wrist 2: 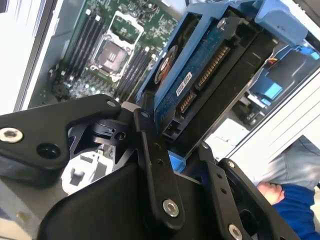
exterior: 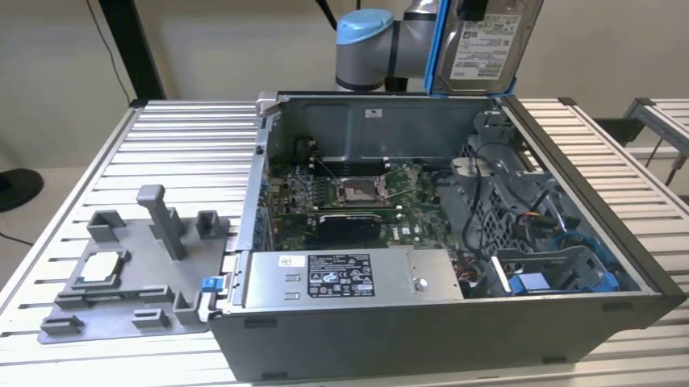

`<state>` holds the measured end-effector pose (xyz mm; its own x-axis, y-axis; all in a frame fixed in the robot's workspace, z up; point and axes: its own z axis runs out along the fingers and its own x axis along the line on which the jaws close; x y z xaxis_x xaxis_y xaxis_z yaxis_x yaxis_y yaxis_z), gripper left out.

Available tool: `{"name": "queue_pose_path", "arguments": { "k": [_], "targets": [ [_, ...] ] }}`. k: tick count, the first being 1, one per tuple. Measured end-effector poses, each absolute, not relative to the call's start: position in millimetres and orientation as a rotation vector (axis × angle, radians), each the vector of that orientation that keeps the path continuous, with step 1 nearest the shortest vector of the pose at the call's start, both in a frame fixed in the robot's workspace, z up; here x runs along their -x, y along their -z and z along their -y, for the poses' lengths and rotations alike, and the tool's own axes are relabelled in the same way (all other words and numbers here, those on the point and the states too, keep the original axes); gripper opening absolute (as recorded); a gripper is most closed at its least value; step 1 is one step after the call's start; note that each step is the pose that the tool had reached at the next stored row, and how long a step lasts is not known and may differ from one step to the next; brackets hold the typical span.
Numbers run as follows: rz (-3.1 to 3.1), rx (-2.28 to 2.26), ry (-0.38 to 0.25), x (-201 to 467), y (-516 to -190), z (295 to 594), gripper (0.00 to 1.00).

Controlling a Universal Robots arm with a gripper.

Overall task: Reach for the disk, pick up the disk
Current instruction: 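Pick up the disk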

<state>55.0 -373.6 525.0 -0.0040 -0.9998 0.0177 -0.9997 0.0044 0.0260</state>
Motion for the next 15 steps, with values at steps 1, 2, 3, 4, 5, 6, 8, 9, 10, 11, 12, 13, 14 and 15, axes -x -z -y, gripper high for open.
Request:
{"name": "queue_pose_path", "arguments": {
  "k": [1,2,3,4,5,6,8,9,10,11,12,13,14,15],
  "targets": [
    [2.204,-2.195,0.009,-57.8,-525.0,373.6,0.0],
    [2.204,-2.195,0.009,-60.4,-525.0,373.6,0.0],
    [2.204,-2.195,0.009,-62.9,-525.0,373.6,0.0],
    [2.204,-2.195,0.009,-65.4,-525.0,373.6,0.0],
    [2.204,-2.195,0.009,-67.9,-525.1,373.6,0.0],
    [2.204,-2.195,0.009,-70.2,-525.1,373.6,0.0],
    [2.204,-2.195,0.009,-74.7,-525.0,373.6,0.0],
    [2.204,-2.195,0.009,-77.0,-525.0,373.6,0.0],
    [2.204,-2.195,0.009,-79.3,-525.1,373.6,0.0],
    [2.204,-2.195,0.009,-81.2,-525.0,373.6,0.0],
    [2.204,-2.195,0.009,-82.8,-525.0,373.6,0.0],
    [2.204,-2.195,0.009,-83.7,-525.0,373.6,0.0],
    [2.204,-2.195,0.009,-84.1,-525.0,373.5,0.0],
    [2.204,-2.195,0.009,-84.2,-525.0,373.5,0.0]
  ]
}}
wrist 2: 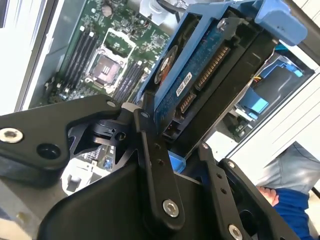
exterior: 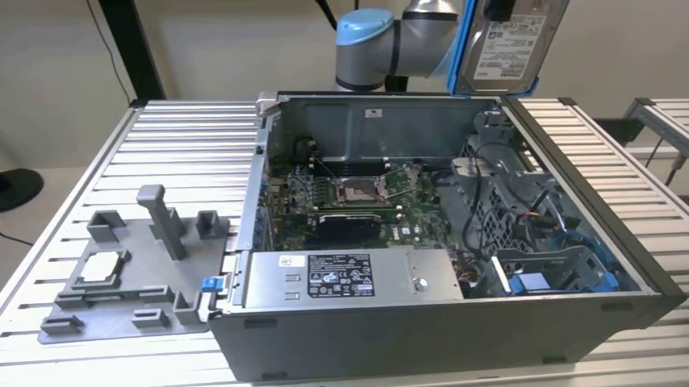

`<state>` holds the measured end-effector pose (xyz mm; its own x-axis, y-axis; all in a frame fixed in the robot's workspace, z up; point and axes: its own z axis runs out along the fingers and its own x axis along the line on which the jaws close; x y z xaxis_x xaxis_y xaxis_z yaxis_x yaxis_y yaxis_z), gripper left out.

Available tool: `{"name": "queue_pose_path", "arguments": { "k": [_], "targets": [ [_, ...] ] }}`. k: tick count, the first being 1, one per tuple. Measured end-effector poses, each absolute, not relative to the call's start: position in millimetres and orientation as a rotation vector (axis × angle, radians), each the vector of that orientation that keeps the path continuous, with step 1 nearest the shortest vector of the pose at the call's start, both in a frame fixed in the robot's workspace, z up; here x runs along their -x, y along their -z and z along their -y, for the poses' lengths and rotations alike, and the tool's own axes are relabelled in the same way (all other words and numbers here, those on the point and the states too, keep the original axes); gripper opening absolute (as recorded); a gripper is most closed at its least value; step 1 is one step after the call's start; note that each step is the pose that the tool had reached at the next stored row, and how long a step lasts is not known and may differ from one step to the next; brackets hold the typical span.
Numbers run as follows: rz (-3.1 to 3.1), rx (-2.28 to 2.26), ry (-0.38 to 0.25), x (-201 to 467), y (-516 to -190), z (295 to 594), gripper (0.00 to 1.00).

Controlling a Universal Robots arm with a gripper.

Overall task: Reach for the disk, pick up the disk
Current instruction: 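Pick up the disk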

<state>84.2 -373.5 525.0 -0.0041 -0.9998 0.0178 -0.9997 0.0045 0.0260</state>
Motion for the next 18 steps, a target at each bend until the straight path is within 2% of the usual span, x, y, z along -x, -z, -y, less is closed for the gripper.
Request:
{"name": "queue_pose_path", "arguments": {
  "k": [18],
  "targets": [
    [2.204,-2.195,0.009,-90.5,-525.0,373.6,0.0]
  ]
}}
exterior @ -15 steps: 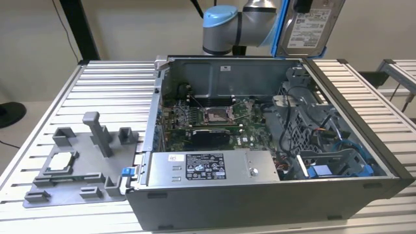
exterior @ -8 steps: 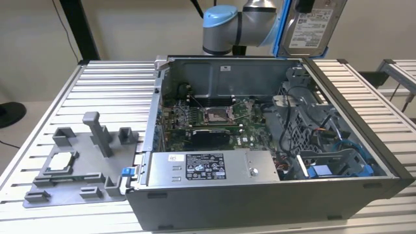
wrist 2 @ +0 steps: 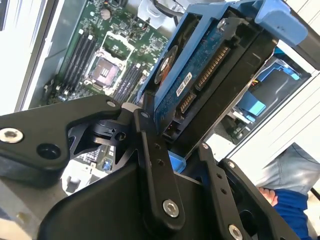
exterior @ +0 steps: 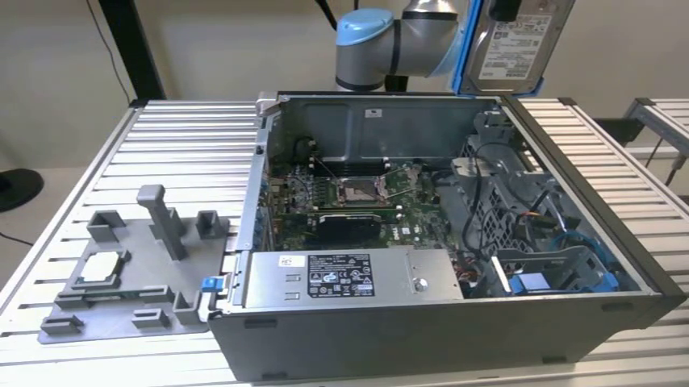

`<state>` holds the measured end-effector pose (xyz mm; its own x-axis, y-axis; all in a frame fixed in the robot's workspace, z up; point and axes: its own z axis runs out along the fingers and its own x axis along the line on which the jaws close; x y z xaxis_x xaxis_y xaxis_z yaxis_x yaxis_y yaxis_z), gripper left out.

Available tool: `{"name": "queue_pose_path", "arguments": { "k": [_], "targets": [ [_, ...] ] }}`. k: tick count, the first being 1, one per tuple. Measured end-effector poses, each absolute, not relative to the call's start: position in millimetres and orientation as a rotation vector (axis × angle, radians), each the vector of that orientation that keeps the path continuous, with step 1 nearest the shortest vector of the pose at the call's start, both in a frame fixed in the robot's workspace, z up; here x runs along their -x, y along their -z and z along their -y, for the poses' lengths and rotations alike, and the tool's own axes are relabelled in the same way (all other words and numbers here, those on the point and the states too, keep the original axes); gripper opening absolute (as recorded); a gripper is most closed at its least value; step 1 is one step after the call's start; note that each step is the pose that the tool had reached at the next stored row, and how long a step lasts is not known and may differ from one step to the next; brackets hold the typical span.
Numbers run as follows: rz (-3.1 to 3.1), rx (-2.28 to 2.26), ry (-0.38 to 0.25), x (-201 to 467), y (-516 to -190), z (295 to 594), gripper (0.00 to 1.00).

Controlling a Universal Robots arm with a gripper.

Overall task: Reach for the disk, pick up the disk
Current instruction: 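Pick up the disk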

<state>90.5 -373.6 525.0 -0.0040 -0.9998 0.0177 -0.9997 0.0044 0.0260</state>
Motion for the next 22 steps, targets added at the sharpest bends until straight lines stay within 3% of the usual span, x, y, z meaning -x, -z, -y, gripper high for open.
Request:
{"name": "queue_pose_path", "arguments": {
  "k": [22],
  "targets": [
    [2.204,-2.195,0.009,-92.8,-525.0,395.0,0.0]
  ]
}}
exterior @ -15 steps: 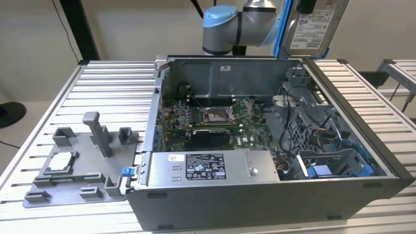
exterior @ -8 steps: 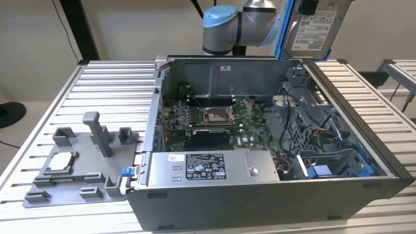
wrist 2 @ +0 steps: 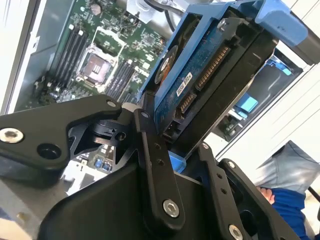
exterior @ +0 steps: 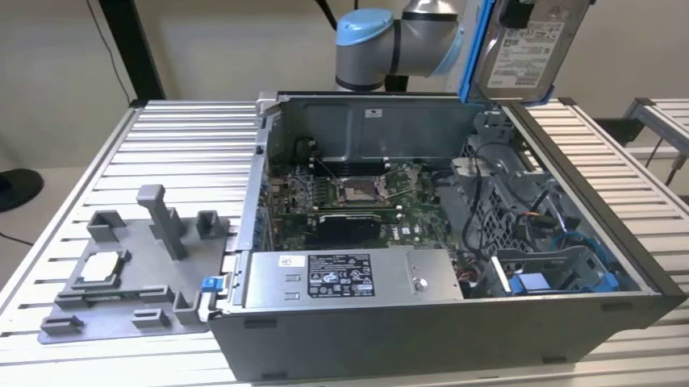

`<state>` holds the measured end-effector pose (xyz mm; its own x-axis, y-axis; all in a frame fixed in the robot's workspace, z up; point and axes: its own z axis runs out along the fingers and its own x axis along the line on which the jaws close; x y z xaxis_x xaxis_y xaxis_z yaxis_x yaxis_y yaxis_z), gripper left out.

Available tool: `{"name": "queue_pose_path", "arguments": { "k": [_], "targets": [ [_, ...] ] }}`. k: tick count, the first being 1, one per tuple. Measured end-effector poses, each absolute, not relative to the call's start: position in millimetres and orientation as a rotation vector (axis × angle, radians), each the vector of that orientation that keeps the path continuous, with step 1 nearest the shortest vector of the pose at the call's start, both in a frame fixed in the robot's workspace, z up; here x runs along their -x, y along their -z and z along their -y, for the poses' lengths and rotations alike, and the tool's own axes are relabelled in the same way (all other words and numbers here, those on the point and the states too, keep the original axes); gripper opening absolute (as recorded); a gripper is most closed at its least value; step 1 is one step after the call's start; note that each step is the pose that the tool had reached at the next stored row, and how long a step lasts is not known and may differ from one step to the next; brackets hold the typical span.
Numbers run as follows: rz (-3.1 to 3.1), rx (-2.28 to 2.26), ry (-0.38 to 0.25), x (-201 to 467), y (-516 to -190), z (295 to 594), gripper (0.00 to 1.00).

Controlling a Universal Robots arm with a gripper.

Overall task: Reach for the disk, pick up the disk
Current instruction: 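Pick up the disk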

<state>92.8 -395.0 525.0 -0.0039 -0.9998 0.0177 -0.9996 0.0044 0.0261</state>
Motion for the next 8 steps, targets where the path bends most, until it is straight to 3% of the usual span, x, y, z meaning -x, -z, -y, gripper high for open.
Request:
{"name": "queue_pose_path", "arguments": {
  "k": [8],
  "targets": [
    [2.204,-2.195,0.009,-94.1,-525.0,401.5,0.0]
  ]
}}
